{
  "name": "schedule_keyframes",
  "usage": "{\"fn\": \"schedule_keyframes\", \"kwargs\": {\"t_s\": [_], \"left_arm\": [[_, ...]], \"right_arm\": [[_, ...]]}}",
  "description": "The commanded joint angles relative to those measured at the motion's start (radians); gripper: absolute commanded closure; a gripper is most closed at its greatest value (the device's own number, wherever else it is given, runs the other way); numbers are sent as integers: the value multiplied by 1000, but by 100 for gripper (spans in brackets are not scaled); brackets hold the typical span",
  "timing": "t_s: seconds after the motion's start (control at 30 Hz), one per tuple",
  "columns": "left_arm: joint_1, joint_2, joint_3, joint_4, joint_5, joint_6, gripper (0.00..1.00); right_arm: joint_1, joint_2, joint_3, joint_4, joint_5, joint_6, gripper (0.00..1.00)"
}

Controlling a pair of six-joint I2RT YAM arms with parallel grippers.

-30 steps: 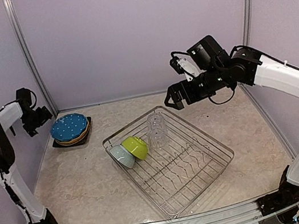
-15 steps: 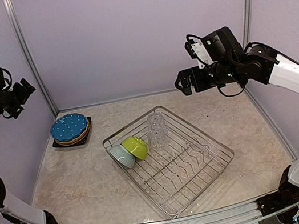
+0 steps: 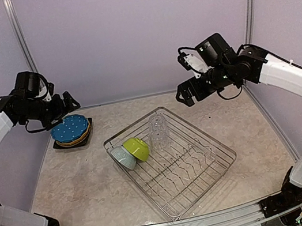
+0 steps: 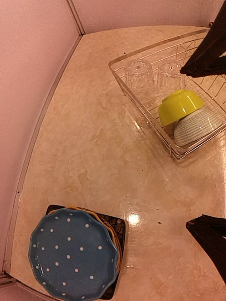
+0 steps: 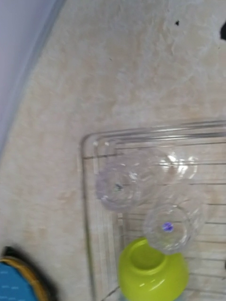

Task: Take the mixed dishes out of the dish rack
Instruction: Grab the cup from the dish rack.

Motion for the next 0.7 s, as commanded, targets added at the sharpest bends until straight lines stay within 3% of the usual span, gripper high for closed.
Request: {"fn": "schedule_keyframes", "kwargs": {"t_s": [0.0, 0.23, 0.67], "left_arm": [[-59, -58, -35, -37, -106, -79, 1], [-106, -65, -26, -75, -195, -144, 1], [-97, 13, 38, -66, -226, -118, 1]], "right_arm": [[-11, 105, 29, -30, -106, -66, 1], [-6, 191, 2, 5, -230, -22, 6], [55, 384, 91, -23, -209, -59, 10]]}}
